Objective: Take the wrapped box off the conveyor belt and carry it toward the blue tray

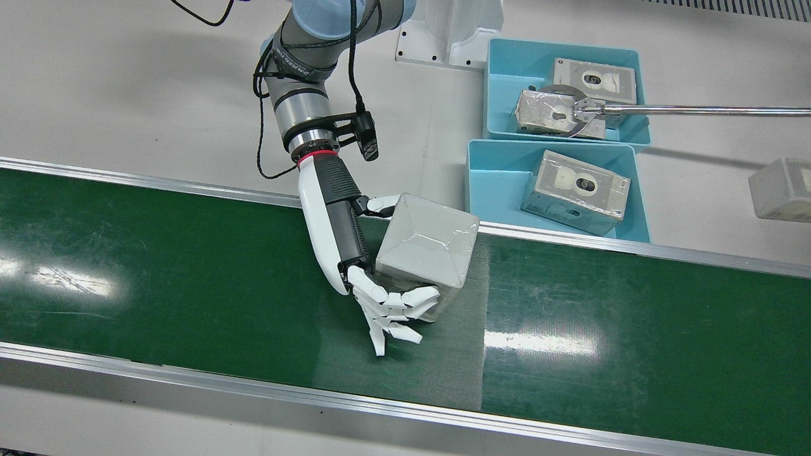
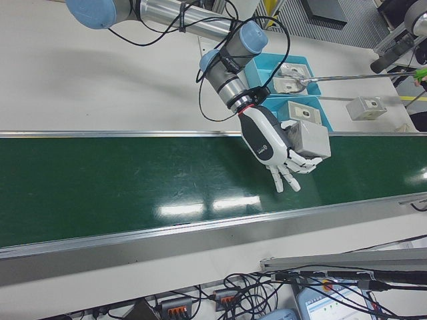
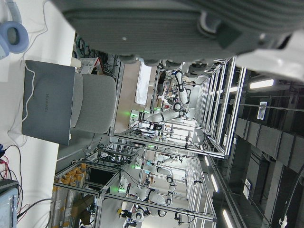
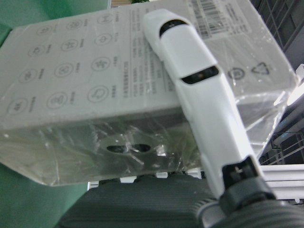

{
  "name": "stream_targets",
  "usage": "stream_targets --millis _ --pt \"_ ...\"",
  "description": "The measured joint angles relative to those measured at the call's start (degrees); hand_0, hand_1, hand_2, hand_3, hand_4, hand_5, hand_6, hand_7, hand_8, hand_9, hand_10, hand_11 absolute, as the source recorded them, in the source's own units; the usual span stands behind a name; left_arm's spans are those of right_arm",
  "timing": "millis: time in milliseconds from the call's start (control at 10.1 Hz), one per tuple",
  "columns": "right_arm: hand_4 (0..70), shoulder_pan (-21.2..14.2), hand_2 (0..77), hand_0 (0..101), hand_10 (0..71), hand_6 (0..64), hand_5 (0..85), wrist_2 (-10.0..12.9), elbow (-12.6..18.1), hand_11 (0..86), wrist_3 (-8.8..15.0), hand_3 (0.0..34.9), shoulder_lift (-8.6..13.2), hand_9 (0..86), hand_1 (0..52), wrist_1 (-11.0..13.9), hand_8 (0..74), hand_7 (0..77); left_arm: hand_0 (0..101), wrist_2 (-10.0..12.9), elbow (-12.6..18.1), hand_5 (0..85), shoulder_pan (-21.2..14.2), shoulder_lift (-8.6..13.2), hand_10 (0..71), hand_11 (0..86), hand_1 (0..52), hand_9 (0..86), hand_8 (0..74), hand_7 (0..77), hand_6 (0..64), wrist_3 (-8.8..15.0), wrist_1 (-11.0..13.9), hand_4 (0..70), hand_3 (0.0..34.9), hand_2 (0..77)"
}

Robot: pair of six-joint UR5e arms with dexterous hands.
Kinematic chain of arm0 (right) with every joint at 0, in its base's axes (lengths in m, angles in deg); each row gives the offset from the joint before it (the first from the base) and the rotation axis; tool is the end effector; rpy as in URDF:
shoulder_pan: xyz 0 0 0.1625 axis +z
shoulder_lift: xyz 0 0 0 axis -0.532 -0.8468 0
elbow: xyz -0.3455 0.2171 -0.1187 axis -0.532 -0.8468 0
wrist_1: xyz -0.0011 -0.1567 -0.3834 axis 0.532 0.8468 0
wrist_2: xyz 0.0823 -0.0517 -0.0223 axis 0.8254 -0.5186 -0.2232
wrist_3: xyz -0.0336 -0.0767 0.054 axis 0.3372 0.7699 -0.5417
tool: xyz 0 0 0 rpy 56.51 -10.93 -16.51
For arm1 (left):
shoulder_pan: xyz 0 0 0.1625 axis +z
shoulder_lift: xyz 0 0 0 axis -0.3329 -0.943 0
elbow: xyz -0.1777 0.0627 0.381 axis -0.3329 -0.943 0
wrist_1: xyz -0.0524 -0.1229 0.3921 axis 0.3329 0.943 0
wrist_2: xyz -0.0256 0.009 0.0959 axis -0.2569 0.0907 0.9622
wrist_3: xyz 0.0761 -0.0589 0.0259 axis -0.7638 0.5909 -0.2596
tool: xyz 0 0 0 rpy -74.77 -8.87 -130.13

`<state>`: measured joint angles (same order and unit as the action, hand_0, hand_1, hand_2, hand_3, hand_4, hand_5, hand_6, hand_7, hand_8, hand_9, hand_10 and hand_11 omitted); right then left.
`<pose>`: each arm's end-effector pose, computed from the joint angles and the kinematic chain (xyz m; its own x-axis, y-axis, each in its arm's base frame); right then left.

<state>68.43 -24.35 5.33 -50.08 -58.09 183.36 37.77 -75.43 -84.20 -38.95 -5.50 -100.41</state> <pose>-0.4433 -0.5561 0.2113 -0.9396 0.3423 0.0006 0.1036 0.2859 -0.9526 -0.2246 -0.5052 0.5258 -0.9813 -0.1070 0.1602 -0.1559 -0.0476 -0.9866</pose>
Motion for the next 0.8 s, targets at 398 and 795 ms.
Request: stream_targets --millis 398,795 --pt "39.8 0.0 30.5 62 30.0 27.8 43.1 0.1 7.4 28.4 -0.1 4.4 0.3 44.2 15.8 3.0 36.0 49.6 0 0.0 0.0 1.1 0.0 0.0 0.5 0.0 0.0 0.0 0.5 0.5 0.0 0.0 0.0 0.0 0.0 0.5" --pt "45.3 -5.4 30.5 56 42.5 34.4 49.6 1.3 13.0 39.3 1.8 1.5 1.4 50.7 15.8 6.0 44.2 58.9 0 0.0 0.0 1.1 0.0 0.0 0.0 0.5 0.0 0.0 0.5 0.5 0.0 0.0 0.0 0.0 0.0 1.1"
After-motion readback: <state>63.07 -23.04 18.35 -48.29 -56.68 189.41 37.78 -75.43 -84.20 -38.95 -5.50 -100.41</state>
